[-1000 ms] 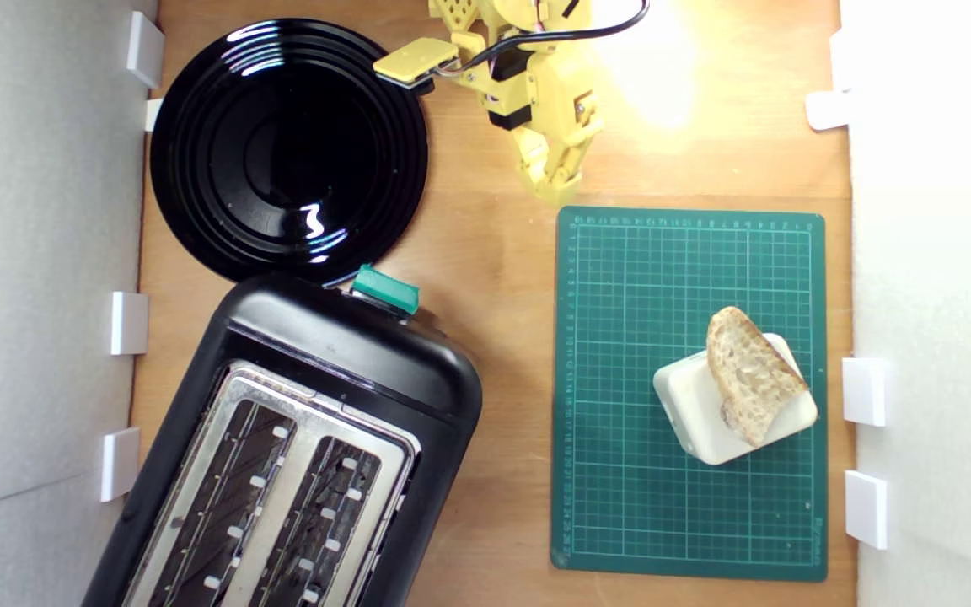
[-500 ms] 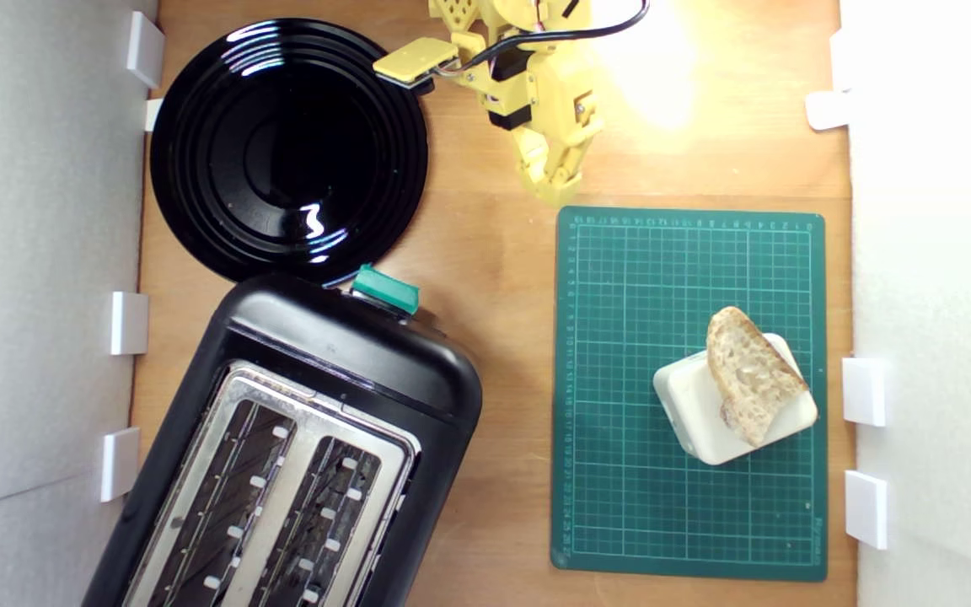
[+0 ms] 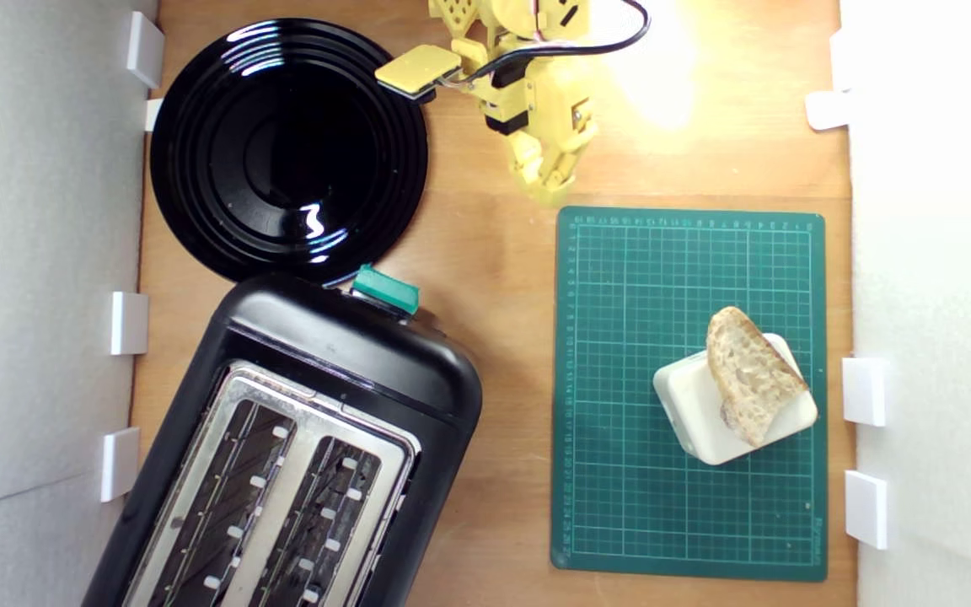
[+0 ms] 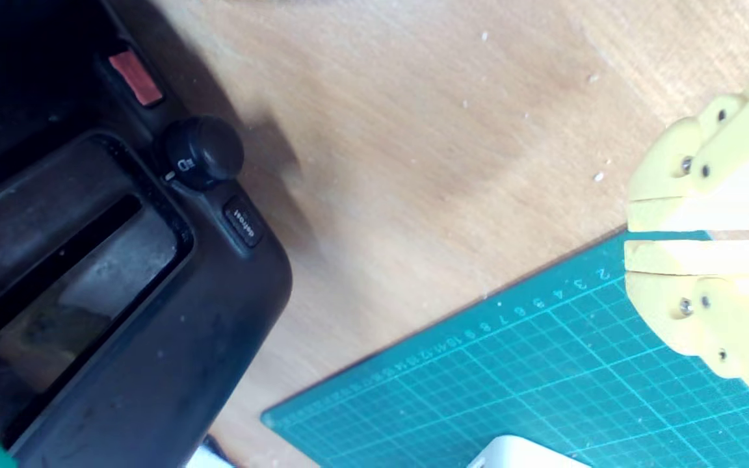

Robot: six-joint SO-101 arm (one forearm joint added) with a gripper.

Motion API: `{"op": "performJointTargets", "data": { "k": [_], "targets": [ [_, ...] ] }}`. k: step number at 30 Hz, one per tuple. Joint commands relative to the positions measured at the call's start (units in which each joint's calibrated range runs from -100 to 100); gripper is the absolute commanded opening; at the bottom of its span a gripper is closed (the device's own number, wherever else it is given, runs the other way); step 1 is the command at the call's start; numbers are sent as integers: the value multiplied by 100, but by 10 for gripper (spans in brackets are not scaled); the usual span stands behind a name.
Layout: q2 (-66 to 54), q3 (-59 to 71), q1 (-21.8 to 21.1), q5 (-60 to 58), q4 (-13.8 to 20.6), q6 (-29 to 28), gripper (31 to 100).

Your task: Pick bread and place in toaster

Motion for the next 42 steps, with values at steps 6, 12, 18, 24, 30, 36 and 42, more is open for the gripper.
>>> {"op": "performJointTargets", "data": {
  "k": [6, 12, 18, 24, 30, 36, 42],
  "targets": [
    [1355, -984, 111, -1742, -14, -34, 468],
    [2769, -1247, 167, -3602, -5, -87, 471],
    [3443, -1220, -59, -4976, 77, -421, 471],
    [3884, -1166, -276, -5522, -5, -683, 472],
    [5365, -1157, -300, -6827, 95, -782, 472],
    [6421, -1157, -397, -8090, 95, -782, 472],
    [7253, -1193, -550, -8653, 95, -782, 476]
  ]
}}
